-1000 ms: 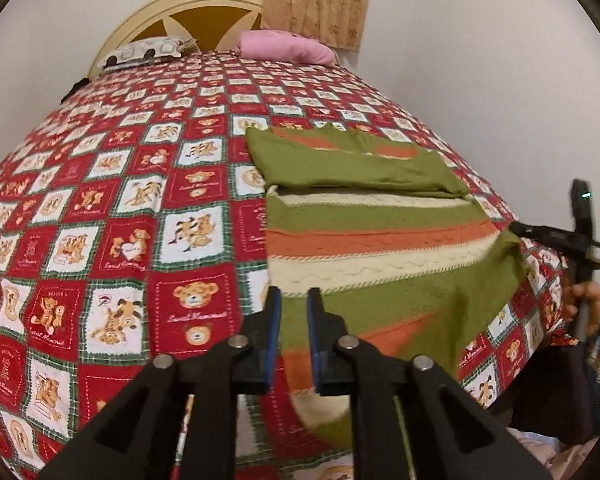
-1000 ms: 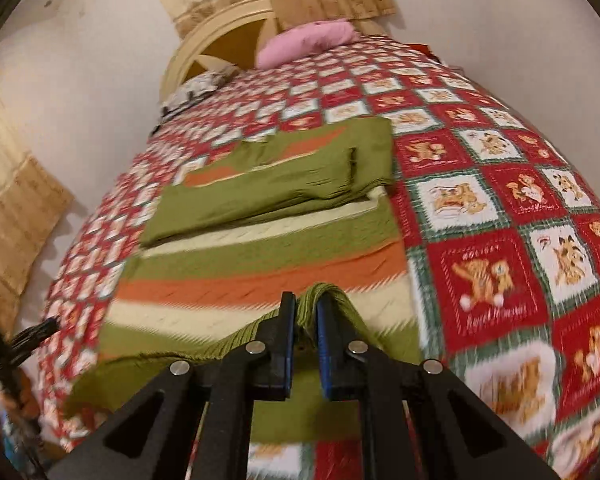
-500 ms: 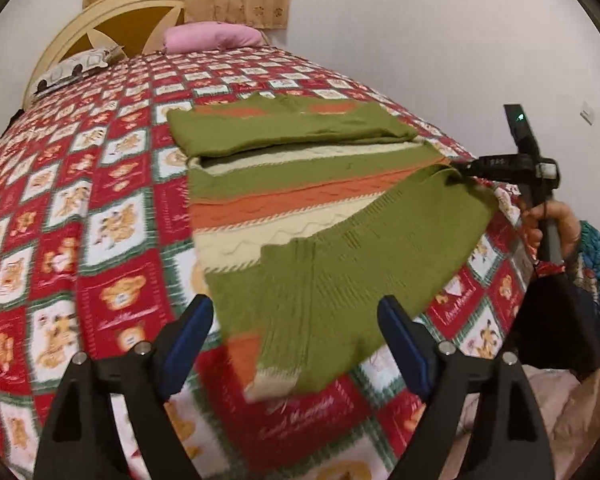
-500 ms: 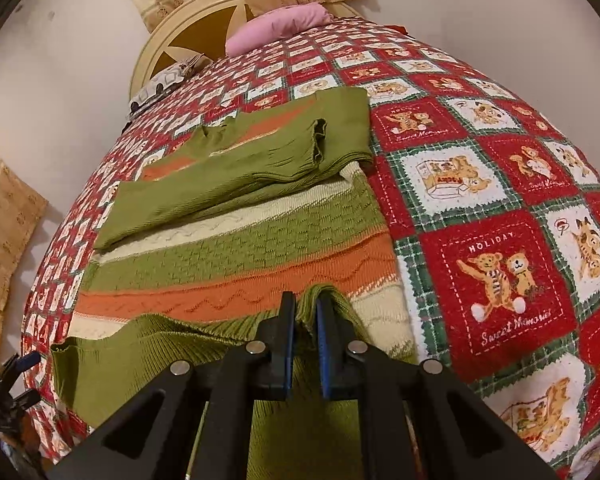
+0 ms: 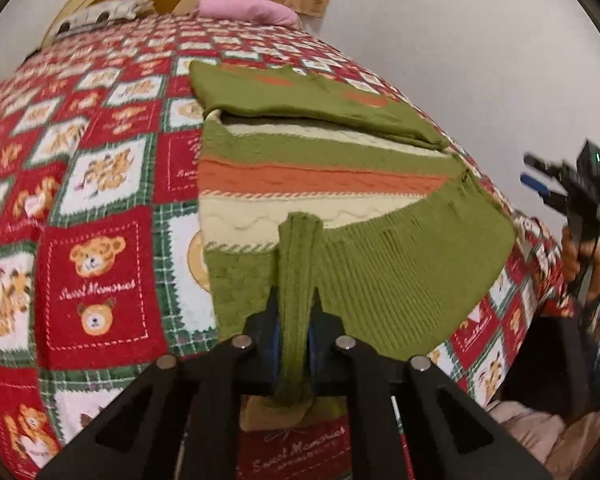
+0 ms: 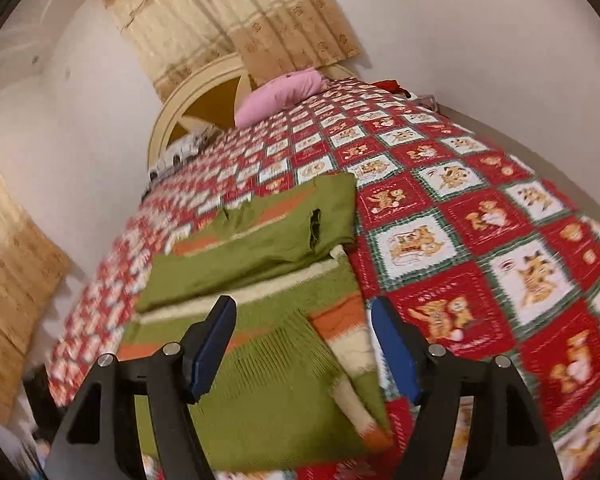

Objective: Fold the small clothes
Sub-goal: 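Lift the hem with the left tool and fold it toward the collar, then lift the ribbed hem with both tools and carry it over the collar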

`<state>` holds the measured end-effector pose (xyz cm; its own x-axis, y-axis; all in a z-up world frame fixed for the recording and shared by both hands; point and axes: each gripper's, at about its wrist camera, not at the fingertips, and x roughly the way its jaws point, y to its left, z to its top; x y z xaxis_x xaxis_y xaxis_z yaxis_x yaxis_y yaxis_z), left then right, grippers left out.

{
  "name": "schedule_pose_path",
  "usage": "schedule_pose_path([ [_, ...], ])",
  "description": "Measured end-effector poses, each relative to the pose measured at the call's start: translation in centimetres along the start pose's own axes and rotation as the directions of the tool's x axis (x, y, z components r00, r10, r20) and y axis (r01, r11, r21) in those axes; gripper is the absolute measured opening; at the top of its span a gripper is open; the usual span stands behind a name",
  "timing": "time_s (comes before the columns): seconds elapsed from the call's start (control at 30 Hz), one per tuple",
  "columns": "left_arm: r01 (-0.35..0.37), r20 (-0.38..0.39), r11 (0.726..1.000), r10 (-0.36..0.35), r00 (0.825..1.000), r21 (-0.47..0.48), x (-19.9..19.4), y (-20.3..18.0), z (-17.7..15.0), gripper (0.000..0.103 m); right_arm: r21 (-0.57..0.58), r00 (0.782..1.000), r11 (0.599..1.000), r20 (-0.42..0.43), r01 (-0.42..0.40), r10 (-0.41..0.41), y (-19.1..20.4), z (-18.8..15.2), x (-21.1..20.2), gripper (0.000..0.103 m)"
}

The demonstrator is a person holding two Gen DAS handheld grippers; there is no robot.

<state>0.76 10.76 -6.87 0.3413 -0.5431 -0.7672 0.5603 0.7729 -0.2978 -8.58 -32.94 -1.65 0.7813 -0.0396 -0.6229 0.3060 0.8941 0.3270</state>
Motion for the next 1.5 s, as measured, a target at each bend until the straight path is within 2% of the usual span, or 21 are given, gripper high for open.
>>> schedule_pose_path([
  [0.07,0.0,0.002,1.0,0.0,1.0,-0.006,0.2,-0.2,0.0,0.013,-0.115,0.998,0.992,-0.038,0.041,-0.045,1.4,-0.7,0.5,0.071],
  [0.13,-0.005,0.005,1.0,0.005,1.0,0.001,0.4,-0.6,0.0,0.019,-0.213,0.995,0.976,-0.073,0.052,-0.069,2.9,-1.5,1.5,0.071],
  [0.33,0.014,0.015,1.0,-0.013,1.0,-0.023,0.5,-0.7,0.0,0.032,-0.381,0.982,0.923,-0.147,0.051,-0.115,4.9,-2.6,5.9,0.071],
  [0.47,-0.021,0.029,1.0,0.021,0.999,0.002,0.7,-1.3,-0.1,0.033,-0.46,0.958,0.886,-0.227,0.053,-0.175,5.6,-4.1,9.1,0.069],
  [0.5,-0.029,0.033,1.0,0.028,0.999,0.011,0.7,-1.4,-0.2,0.031,-0.486,0.96,0.872,-0.213,0.057,-0.181,6.0,-4.5,9.1,0.062],
  [0.53,-0.038,0.035,0.999,0.037,0.999,0.021,0.7,-1.6,-0.3,0.016,-0.499,0.963,0.865,-0.208,0.047,-0.173,6.3,-4.6,8.9,0.042],
  [0.57,-0.039,0.034,0.999,0.038,0.999,0.022,0.7,-1.5,-0.3,0.01,-0.502,0.961,0.864,-0.217,0.042,-0.172,6.6,-4.6,8.6,0.031],
  [0.6,-0.034,0.031,0.999,0.033,0.999,0.017,0.6,-1.5,-0.3,0.009,-0.506,0.959,0.861,-0.22,0.046,-0.181,6.8,-4.6,8.4,0.011],
  [0.73,-0.022,0.051,1.0,0.022,0.998,-0.011,-0.3,-1.0,0.7,0.007,-0.523,0.964,0.849,-0.179,0.075,-0.195,7.8,-4.0,6.7,0.01],
  [0.83,-0.005,0.101,0.999,0.008,0.995,-0.032,-1.7,-0.7,2.3,0.007,-0.459,0.981,0.886,-0.13,0.07,-0.145,7.9,-1.8,4.8,0.01],
  [1.03,-0.002,0.168,0.995,0.018,0.986,-0.096,-2.6,0.5,6.9,0.007,-0.397,0.992,0.911,-0.012,0.113,-0.128,8.5,1.3,3.2,0.009],
  [1.2,-0.049,0.182,0.994,0.066,0.981,-0.095,-1.7,0.9,9.8,0.007,-0.366,0.987,0.917,0.031,0.16,-0.16,8.4,3.3,4.2,0.008],
  [1.5,-0.067,0.181,0.989,0.091,0.979,-0.134,0.7,2.7,14.9,0.005,-0.351,0.982,0.918,0.023,0.185,-0.189,7.8,6.0,7.9,0.007],
])
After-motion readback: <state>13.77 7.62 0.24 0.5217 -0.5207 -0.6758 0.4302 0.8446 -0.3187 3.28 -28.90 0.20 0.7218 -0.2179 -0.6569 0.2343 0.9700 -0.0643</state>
